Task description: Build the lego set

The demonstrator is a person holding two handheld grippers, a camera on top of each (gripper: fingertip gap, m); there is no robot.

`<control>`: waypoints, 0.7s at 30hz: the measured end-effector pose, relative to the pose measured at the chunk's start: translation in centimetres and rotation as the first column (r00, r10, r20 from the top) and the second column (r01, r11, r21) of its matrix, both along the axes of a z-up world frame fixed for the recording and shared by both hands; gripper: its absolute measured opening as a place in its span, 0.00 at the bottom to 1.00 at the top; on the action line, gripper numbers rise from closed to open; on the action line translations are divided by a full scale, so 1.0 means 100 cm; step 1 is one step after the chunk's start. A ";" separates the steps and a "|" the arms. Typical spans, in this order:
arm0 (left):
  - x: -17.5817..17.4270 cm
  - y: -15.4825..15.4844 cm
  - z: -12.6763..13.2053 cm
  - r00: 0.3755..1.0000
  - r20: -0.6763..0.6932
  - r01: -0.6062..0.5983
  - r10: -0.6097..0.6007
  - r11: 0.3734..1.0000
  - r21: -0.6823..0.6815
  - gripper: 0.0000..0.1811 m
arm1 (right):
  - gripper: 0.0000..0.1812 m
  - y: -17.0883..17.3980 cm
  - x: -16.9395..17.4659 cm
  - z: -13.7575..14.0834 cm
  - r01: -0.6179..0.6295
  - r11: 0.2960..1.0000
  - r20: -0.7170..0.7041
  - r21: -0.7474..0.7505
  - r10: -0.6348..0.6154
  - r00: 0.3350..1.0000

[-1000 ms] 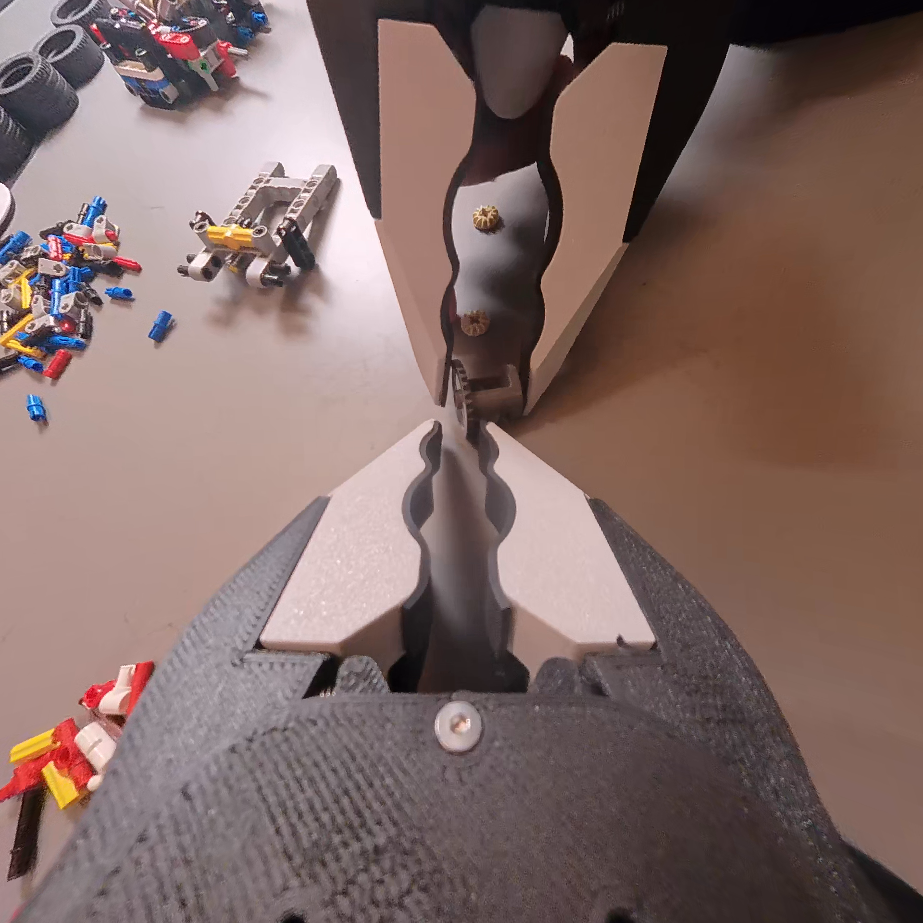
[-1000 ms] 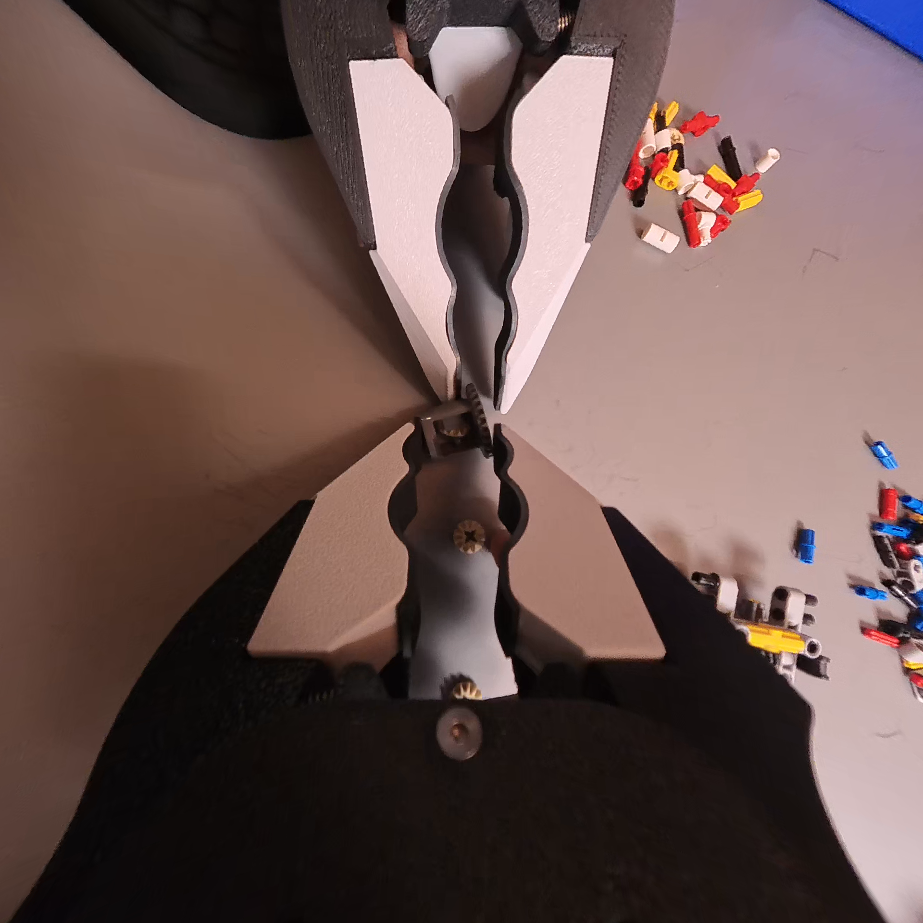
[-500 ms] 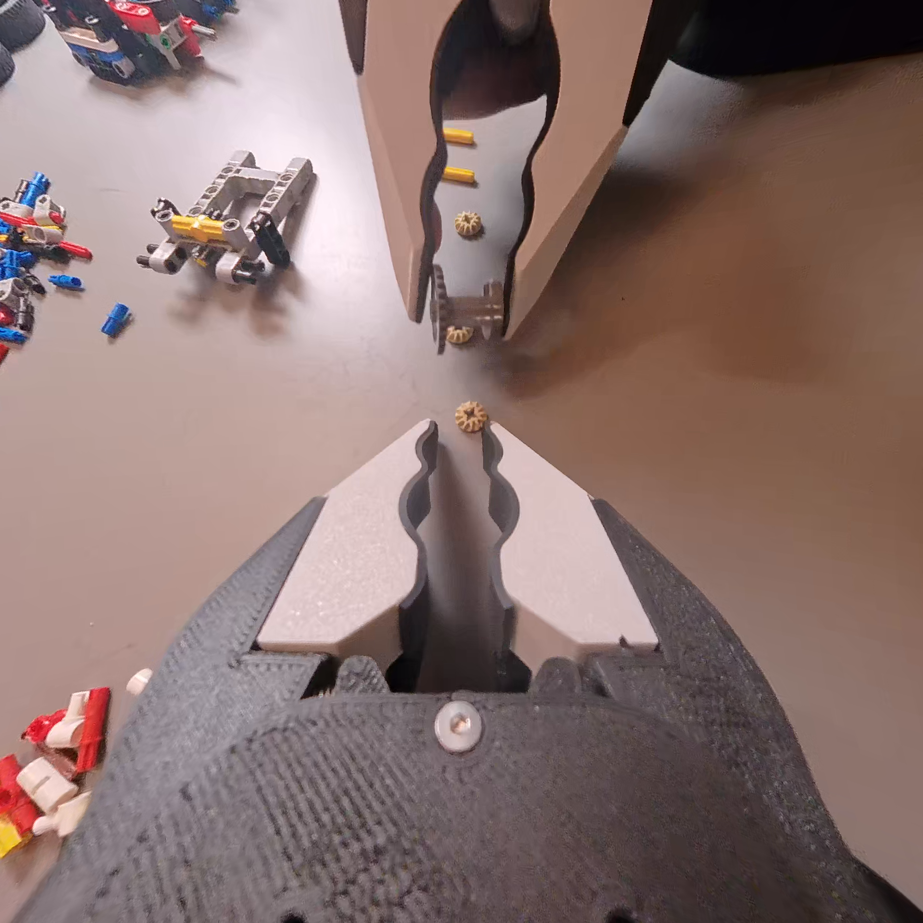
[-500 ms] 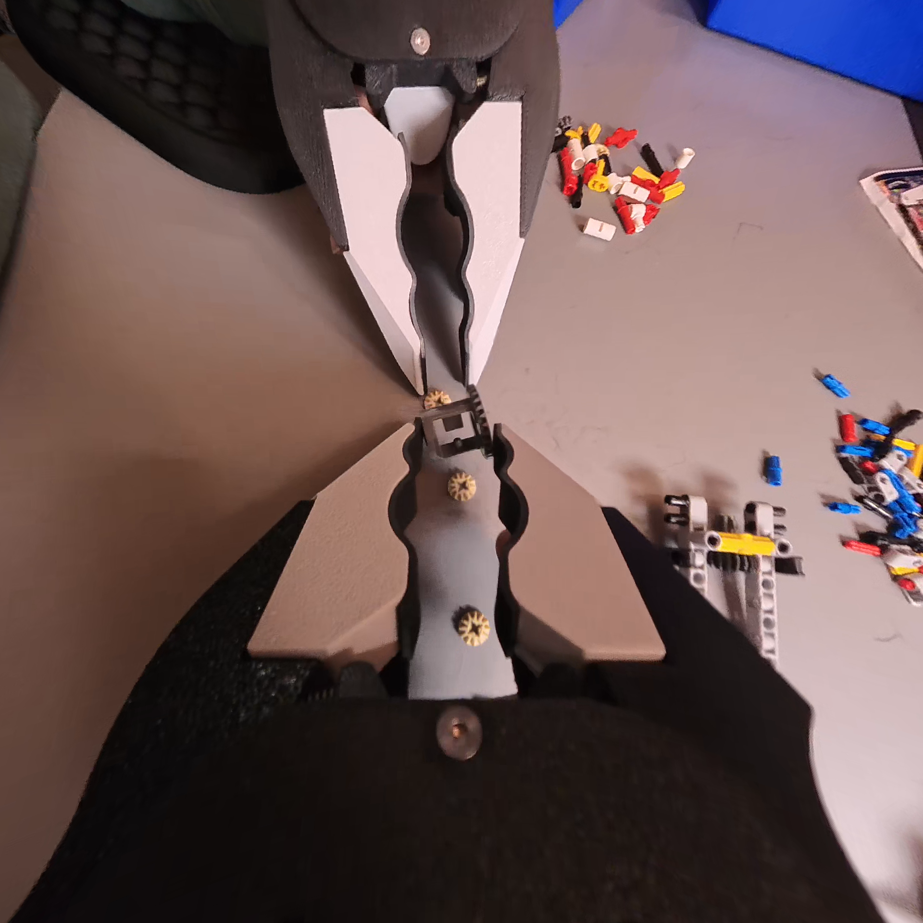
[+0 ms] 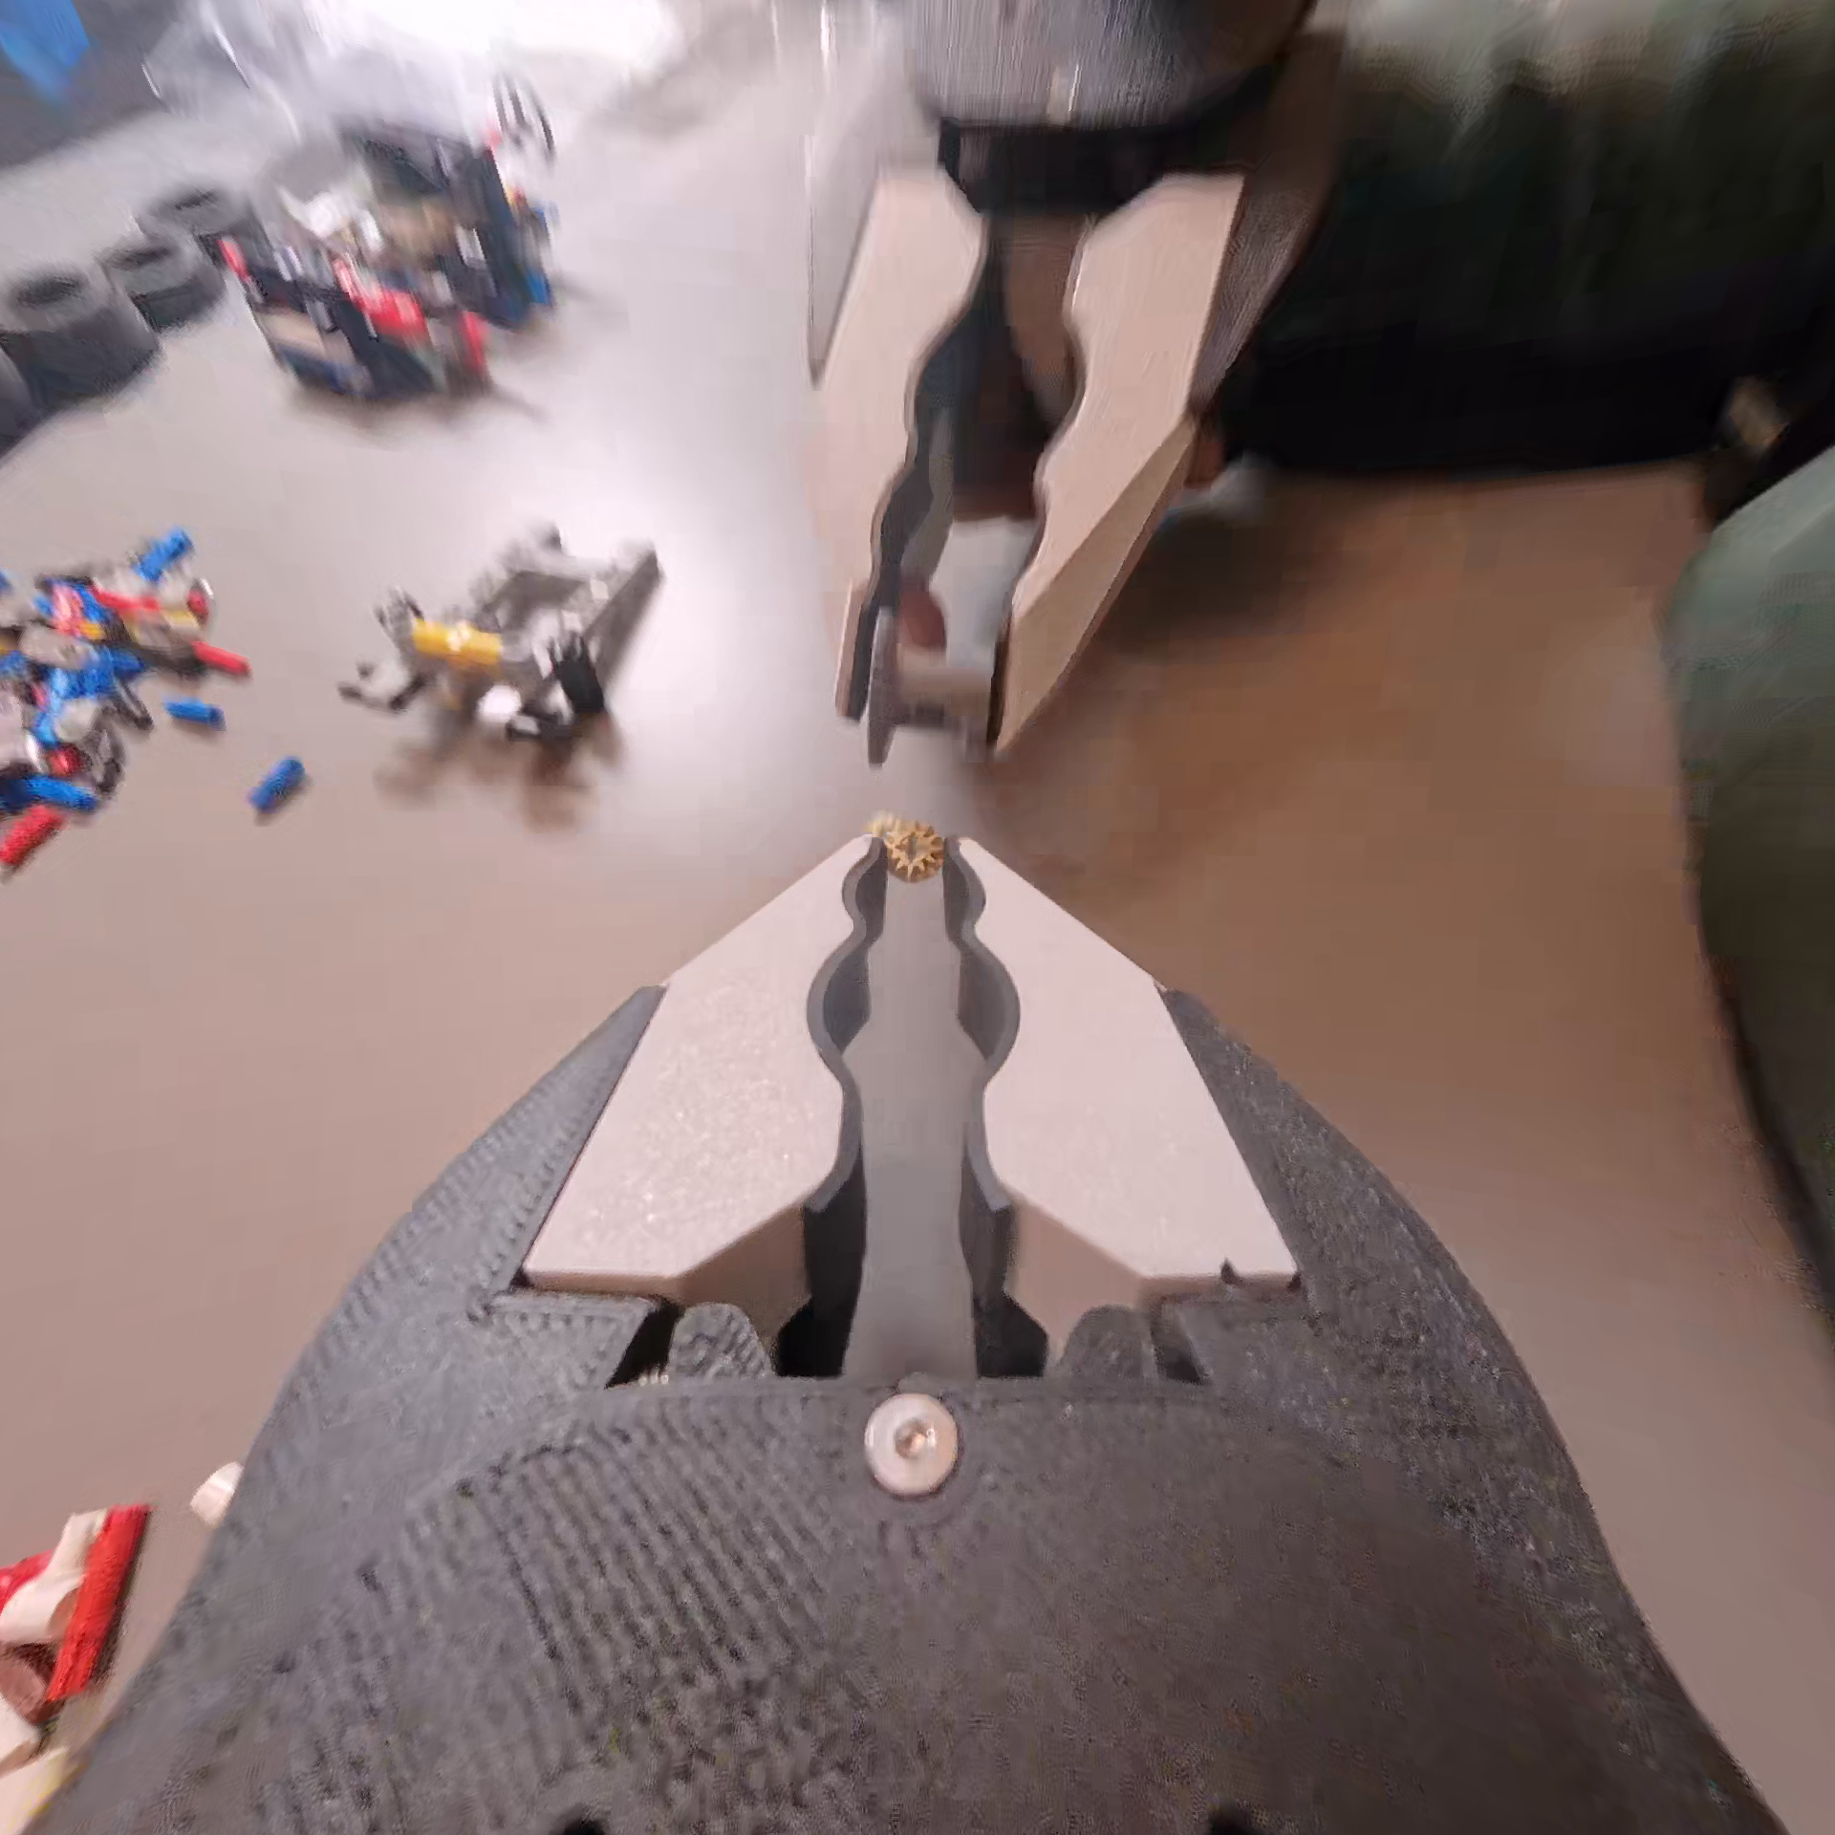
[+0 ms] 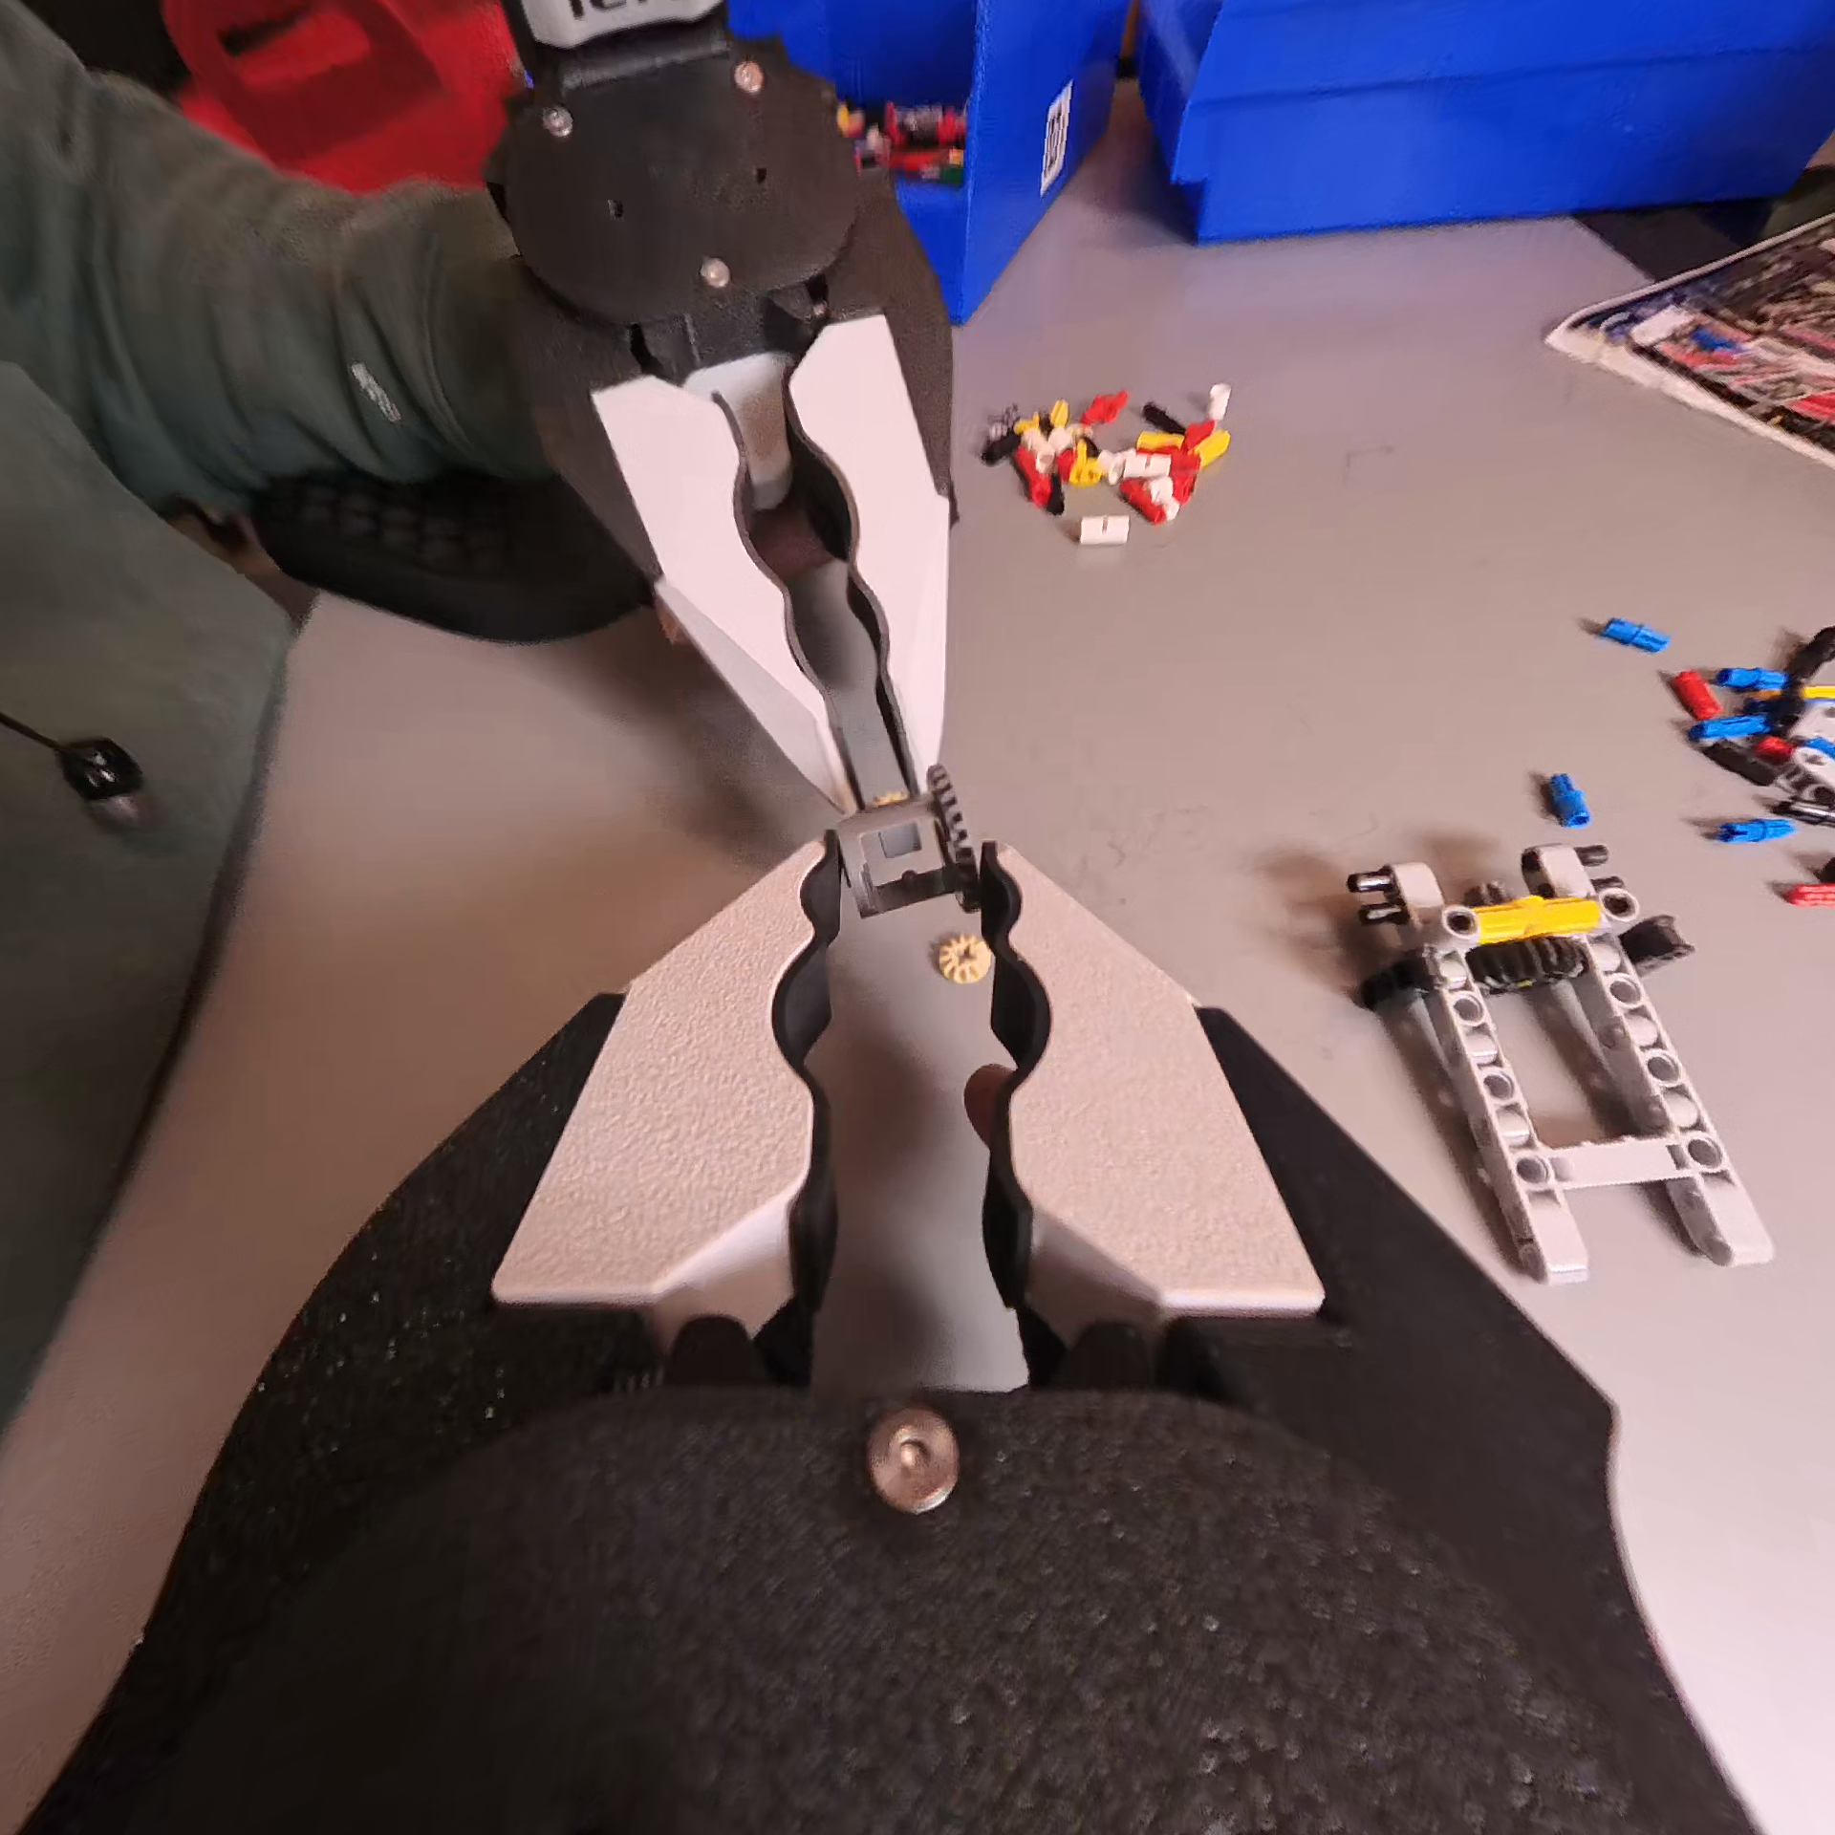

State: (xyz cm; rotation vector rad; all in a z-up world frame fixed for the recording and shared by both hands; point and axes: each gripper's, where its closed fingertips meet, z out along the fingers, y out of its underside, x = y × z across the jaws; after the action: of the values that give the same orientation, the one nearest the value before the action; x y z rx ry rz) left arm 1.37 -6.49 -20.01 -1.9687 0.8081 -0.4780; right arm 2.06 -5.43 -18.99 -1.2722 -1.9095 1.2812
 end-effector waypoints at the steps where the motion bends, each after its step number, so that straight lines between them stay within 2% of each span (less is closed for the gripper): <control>1: 0.002 0.000 0.014 0.998 0.058 0.001 -0.002 1.000 0.030 0.05 | 0.15 0.000 -0.001 0.004 -0.002 0.999 -0.025 -0.032 0.001 1.000; 4: 0.006 -0.001 0.038 0.991 0.136 -0.001 -0.010 0.996 0.084 0.05 | 0.15 -0.005 -0.003 0.018 -0.028 0.989 -0.102 -0.147 0.013 0.995; 9: 0.010 -0.007 0.048 0.988 0.154 0.016 -0.033 0.994 0.108 0.05 | 0.15 -0.014 -0.004 0.034 -0.074 0.964 -0.183 -0.254 0.027 0.983; 21: 0.006 -0.013 0.070 0.981 0.193 0.003 -0.033 0.988 0.156 0.05 | 0.14 -0.025 -0.007 0.050 -0.114 0.872 -0.192 -0.476 0.023 0.981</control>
State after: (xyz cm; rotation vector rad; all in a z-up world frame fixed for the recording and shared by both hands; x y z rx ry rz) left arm 1.94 -7.79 -13.02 -1.7425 0.7169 -0.5915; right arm 1.41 -7.90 -13.97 -1.2675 -1.5660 1.9322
